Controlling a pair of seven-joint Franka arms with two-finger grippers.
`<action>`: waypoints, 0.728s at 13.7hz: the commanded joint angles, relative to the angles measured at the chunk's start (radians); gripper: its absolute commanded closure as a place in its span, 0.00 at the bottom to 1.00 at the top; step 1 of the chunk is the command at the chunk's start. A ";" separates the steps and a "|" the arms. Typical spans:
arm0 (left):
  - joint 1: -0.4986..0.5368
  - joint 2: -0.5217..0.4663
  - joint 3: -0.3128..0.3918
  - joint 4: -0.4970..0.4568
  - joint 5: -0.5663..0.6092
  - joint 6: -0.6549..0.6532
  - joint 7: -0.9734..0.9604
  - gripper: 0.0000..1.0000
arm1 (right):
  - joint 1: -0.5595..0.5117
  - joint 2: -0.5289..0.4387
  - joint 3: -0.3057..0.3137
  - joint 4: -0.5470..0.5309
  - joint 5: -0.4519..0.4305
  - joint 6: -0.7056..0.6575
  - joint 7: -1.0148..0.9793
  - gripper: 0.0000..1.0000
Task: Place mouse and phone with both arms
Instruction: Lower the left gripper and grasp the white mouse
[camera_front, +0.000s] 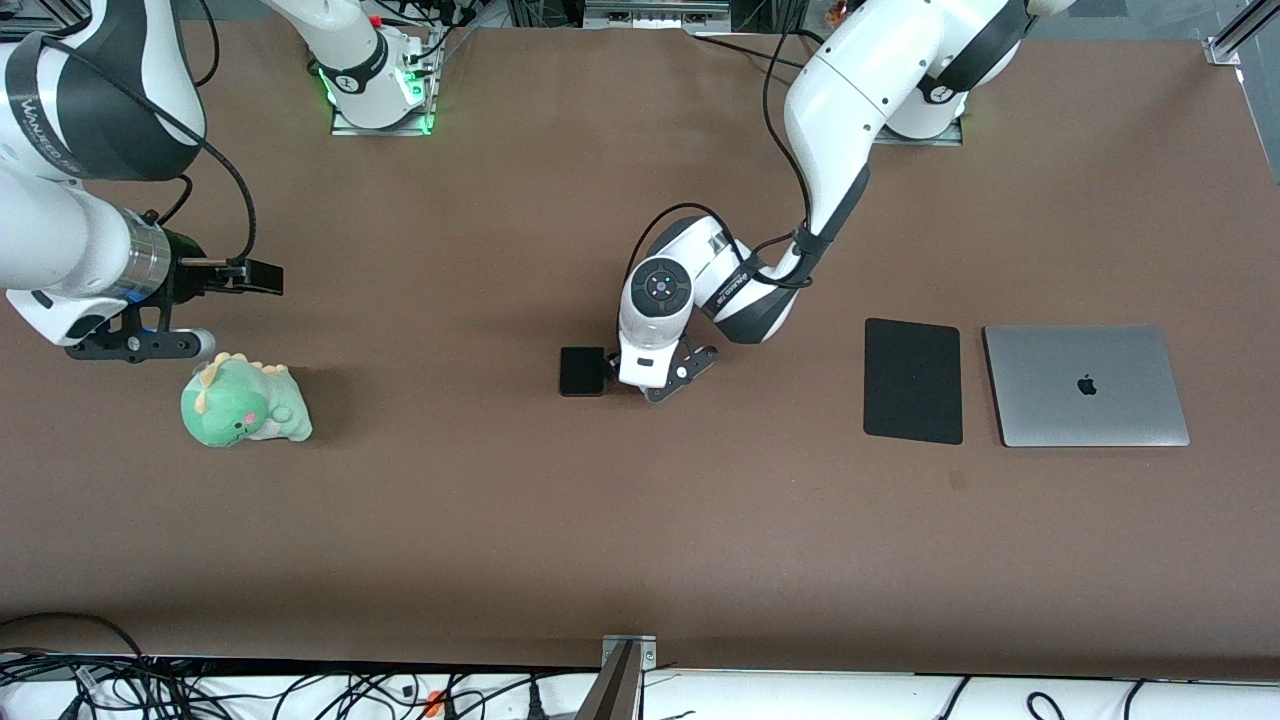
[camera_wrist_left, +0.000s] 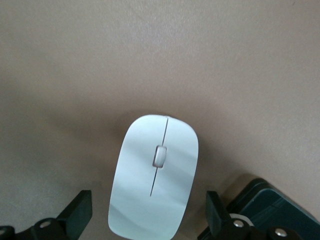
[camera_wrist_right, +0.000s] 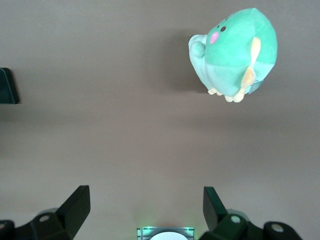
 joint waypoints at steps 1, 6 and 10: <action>-0.010 0.022 0.007 0.035 0.030 -0.015 -0.011 0.00 | -0.003 0.001 0.000 -0.009 0.030 0.008 0.016 0.00; -0.007 0.024 0.007 0.026 0.058 -0.003 0.067 0.49 | 0.000 0.009 0.000 -0.011 0.037 0.011 0.016 0.00; 0.132 -0.033 -0.012 0.030 0.049 -0.119 0.311 0.66 | 0.008 0.010 0.001 -0.009 0.047 0.012 0.015 0.00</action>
